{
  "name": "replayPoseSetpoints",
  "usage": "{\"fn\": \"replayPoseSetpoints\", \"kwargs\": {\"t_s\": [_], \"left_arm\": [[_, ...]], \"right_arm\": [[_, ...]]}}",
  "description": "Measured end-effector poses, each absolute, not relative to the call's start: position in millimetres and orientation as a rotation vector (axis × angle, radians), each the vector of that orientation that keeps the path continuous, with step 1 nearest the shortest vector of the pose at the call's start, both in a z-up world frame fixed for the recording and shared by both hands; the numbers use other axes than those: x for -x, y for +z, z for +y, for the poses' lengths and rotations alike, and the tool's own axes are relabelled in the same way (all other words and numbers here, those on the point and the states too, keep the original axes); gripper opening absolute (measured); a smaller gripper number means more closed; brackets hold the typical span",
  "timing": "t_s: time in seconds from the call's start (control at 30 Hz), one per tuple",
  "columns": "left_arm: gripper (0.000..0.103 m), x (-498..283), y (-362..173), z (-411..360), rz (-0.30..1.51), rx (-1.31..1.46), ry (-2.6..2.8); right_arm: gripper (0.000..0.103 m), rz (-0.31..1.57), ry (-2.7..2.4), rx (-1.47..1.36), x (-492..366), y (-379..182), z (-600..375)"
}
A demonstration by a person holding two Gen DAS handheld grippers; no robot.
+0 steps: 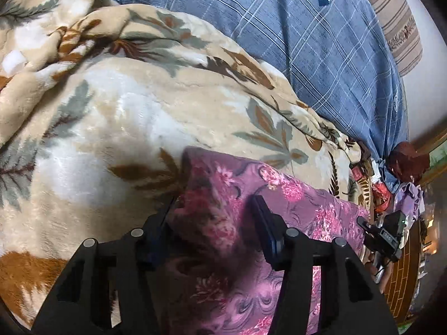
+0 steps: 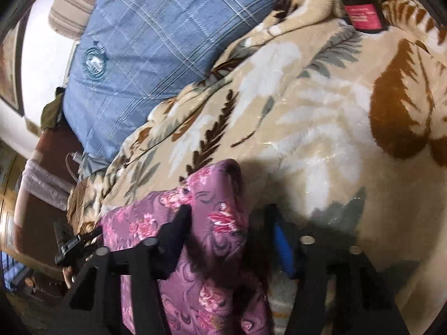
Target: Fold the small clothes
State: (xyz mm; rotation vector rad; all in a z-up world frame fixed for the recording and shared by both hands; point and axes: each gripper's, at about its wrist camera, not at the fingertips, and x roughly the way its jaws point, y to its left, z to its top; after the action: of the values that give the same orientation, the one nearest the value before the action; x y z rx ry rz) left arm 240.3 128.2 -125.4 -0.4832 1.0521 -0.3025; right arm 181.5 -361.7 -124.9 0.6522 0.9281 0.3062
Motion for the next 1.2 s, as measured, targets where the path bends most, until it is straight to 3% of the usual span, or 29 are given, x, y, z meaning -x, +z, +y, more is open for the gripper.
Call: {"fn": "replayPoseSetpoints", "kwargs": {"t_s": [0.2,0.23,0.3,0.37,0.47,0.5,0.53,0.57,0.67,0.83,1.07,1.2], "left_arm": [[0.055,-247,-130,116,1.064,0.408,-0.276],[0.049,-247,-130,116,1.059,0.41,-0.272],[0.023,-248,-131,119,1.066,0.444,-0.29],[0.015,-248,-133,123,1.068,0.495,-0.303],[0.016,-244,-129,118,1.043,0.452,-0.299],[0.019,-243,-129,116,1.041,0.437,-0.293],[0.028,-244,-131,115,1.055,0.424,-0.28],[0.027,-245,-134,116,1.059,0.423,-0.273],[0.011,-242,-129,112,1.062,0.395,-0.278],[0.009,-214,-81,129,0.946,0.467,-0.308],[0.008,-199,11,137,0.758,0.416,-0.348],[0.008,-230,28,143,0.73,0.412,-0.342]], "right_arm": [[0.041,0.951,0.302,-0.622,-190,-133,-356],[0.041,0.949,0.305,-0.618,-191,-133,-355],[0.037,0.947,0.299,-0.606,-192,-133,-354],[0.03,0.939,0.295,-0.605,-191,-132,-354],[0.024,0.929,0.282,-0.585,-187,-129,-351],[0.023,0.93,0.272,-0.566,-186,-128,-349],[0.023,0.931,0.261,-0.557,-186,-127,-347],[0.022,0.934,0.246,-0.543,-186,-127,-345],[0.019,0.938,0.209,-0.493,-186,-119,-337],[0.01,0.883,0.199,-0.47,-165,-78,-336],[0.009,0.757,0.226,-0.333,-149,14,-318],[0.009,0.723,0.225,-0.299,-177,41,-317]]}}
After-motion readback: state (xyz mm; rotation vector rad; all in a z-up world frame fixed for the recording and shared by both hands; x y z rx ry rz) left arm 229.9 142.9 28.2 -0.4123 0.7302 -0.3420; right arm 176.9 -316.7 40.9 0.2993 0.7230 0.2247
